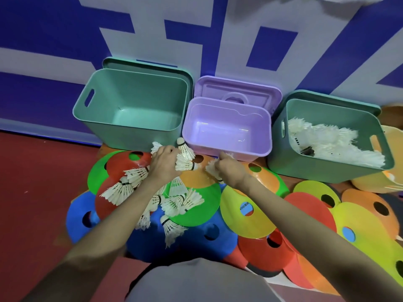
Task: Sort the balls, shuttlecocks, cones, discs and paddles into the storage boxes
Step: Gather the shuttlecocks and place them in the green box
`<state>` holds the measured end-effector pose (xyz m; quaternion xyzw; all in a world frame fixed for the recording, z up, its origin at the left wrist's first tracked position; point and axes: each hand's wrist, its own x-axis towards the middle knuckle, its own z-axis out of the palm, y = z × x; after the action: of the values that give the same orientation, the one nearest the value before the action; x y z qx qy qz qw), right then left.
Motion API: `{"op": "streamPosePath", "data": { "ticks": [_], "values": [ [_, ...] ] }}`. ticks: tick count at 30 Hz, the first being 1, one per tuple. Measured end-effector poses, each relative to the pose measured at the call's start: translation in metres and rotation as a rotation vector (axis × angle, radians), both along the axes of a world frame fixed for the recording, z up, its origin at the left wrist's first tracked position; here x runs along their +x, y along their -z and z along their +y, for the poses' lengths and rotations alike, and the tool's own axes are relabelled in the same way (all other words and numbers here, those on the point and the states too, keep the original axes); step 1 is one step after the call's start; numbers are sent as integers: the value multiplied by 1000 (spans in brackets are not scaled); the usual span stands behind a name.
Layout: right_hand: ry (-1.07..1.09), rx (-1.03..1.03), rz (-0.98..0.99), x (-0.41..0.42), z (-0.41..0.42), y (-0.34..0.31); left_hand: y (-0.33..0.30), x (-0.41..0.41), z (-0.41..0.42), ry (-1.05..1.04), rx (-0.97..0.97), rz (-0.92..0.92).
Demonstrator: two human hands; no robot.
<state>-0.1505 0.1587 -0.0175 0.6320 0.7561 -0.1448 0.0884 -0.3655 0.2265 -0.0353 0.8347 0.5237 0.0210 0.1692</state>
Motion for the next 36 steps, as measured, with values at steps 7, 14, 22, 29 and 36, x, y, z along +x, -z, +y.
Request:
{"op": "streamPosePath", "data": {
  "ticks": [7,14,22,29,36],
  "values": [
    [212,232,192,20,-29,-21,-15,7,-12,-16,-41,-279],
    [202,645,598,25,-57,-57,-26,20,-31,36,-73,-406],
    [-14,622,651,10,-59,-62,-41,53,-47,92,-30,-325],
    [-19,415,500,14,-63,-29,-47,54,-58,-2,-118,-559],
    [31,487,561,13,-72,-24,-37,45,-66,-38,-143,-695]
  ]
}}
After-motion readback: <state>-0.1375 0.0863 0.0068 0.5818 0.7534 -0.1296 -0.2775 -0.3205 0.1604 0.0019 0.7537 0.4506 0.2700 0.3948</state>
